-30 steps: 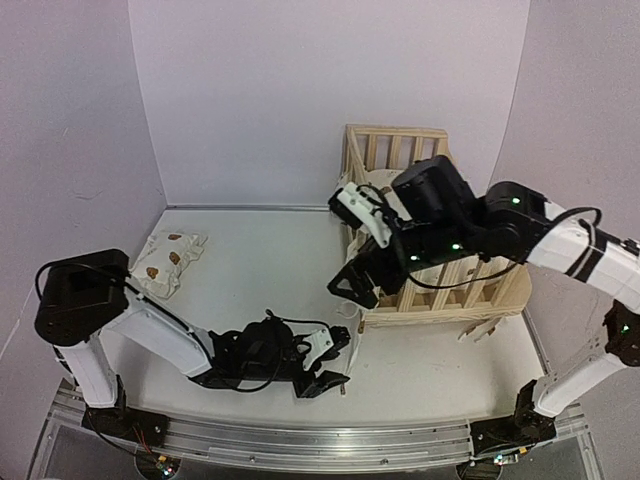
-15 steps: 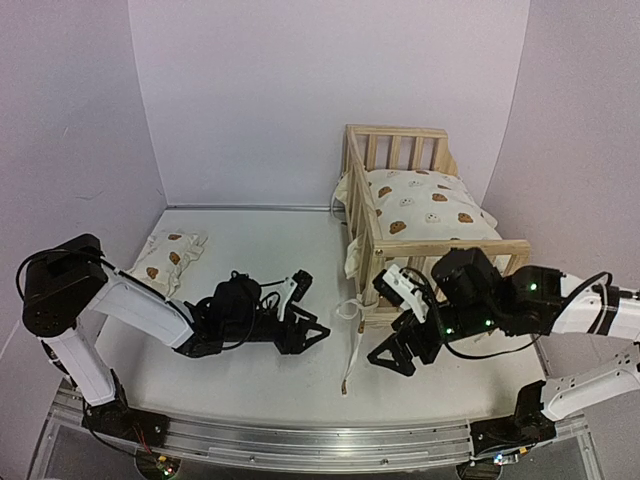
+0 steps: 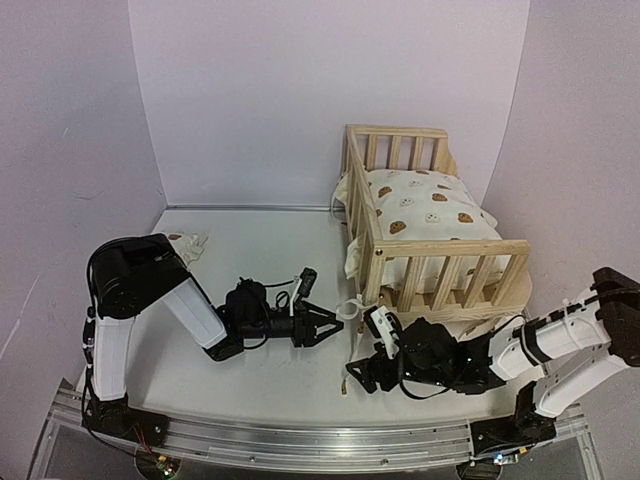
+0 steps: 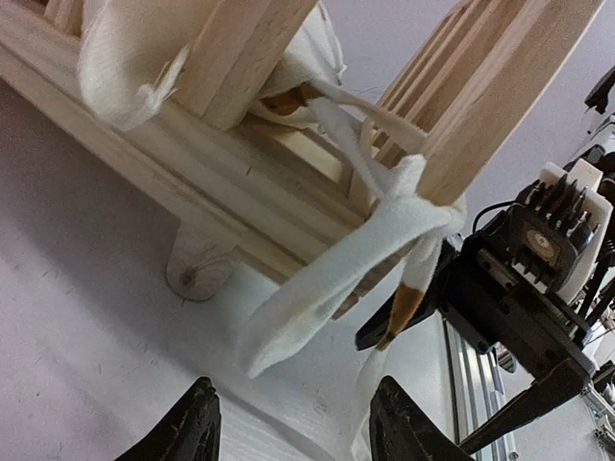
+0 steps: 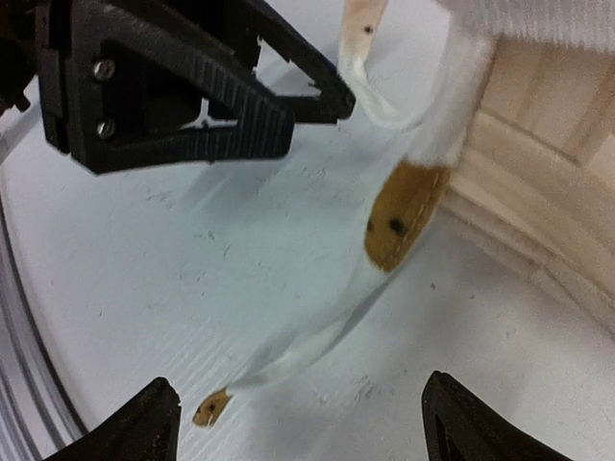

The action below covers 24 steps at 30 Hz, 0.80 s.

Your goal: Set up the pet bed

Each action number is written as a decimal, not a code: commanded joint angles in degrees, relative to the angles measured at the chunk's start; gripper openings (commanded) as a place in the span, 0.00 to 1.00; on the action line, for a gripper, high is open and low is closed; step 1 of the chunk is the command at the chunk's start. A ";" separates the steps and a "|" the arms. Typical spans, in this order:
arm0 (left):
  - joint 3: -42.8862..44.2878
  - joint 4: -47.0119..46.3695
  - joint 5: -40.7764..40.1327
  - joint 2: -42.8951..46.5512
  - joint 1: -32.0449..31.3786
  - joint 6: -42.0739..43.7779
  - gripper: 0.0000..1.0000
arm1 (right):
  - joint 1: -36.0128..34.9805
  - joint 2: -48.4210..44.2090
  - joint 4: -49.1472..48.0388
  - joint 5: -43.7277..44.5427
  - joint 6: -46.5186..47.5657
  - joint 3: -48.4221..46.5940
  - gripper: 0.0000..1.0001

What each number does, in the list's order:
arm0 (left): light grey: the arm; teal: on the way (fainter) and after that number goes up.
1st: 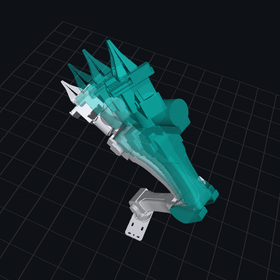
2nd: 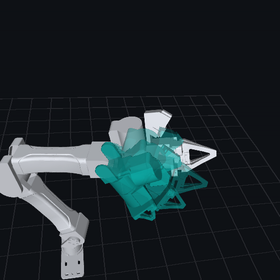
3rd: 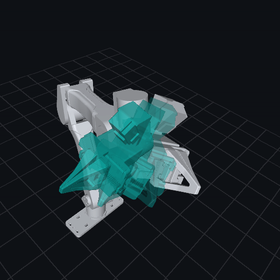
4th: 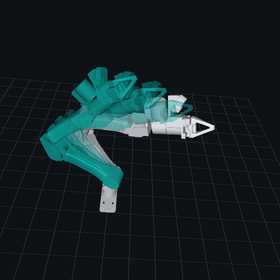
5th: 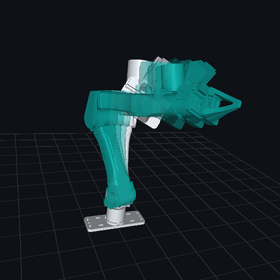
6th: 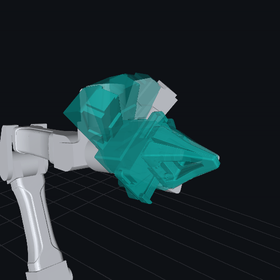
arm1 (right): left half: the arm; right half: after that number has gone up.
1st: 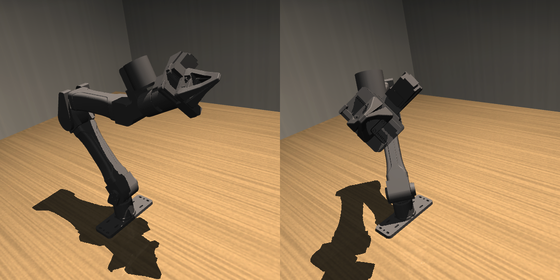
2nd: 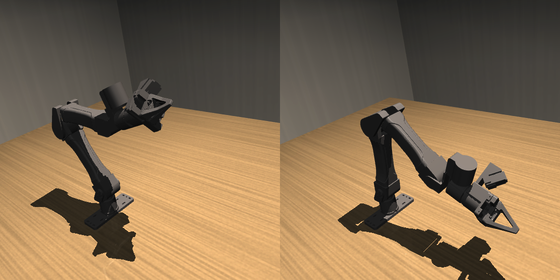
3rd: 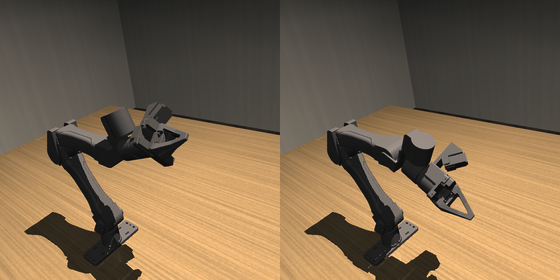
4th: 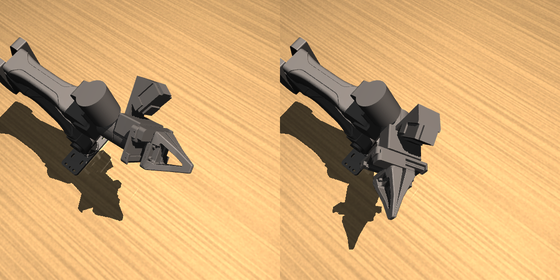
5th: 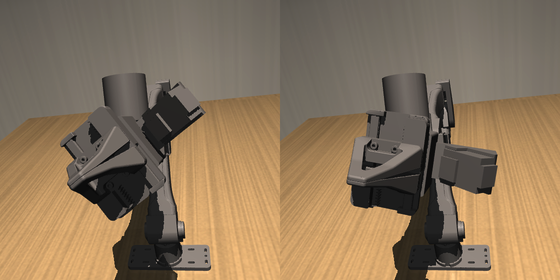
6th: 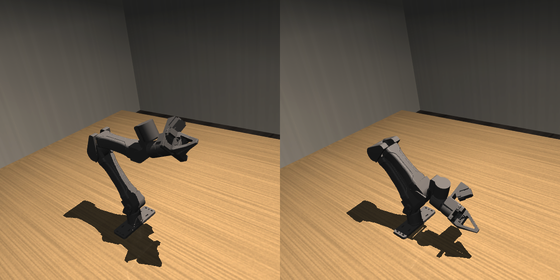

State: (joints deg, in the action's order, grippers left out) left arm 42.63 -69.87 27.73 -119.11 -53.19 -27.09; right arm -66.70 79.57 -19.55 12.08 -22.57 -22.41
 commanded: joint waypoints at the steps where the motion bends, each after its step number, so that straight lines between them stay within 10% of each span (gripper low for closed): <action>1: 5.76 -9.19 3.48 -2.35 0.01 -0.98 0.53 | -0.58 3.89 -19.06 10.75 -0.94 0.39 0.89; 6: 9.57 -10.37 3.34 -6.20 0.01 -3.57 0.47 | -0.87 10.30 -25.19 13.12 -1.47 -0.61 0.88; 14: 6.66 -7.10 -4.62 -4.36 0.28 1.56 0.02 | -3.11 17.97 -26.41 20.51 -3.00 -3.72 0.72; 24: -4.61 14.29 -39.61 16.84 -6.29 22.05 0.00 | -3.88 9.44 -9.78 23.38 -3.20 -2.64 0.00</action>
State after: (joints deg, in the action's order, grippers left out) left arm 39.57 -64.58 7.29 -111.18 -55.99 -15.92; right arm -70.22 97.17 -39.40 31.46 -24.01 -24.75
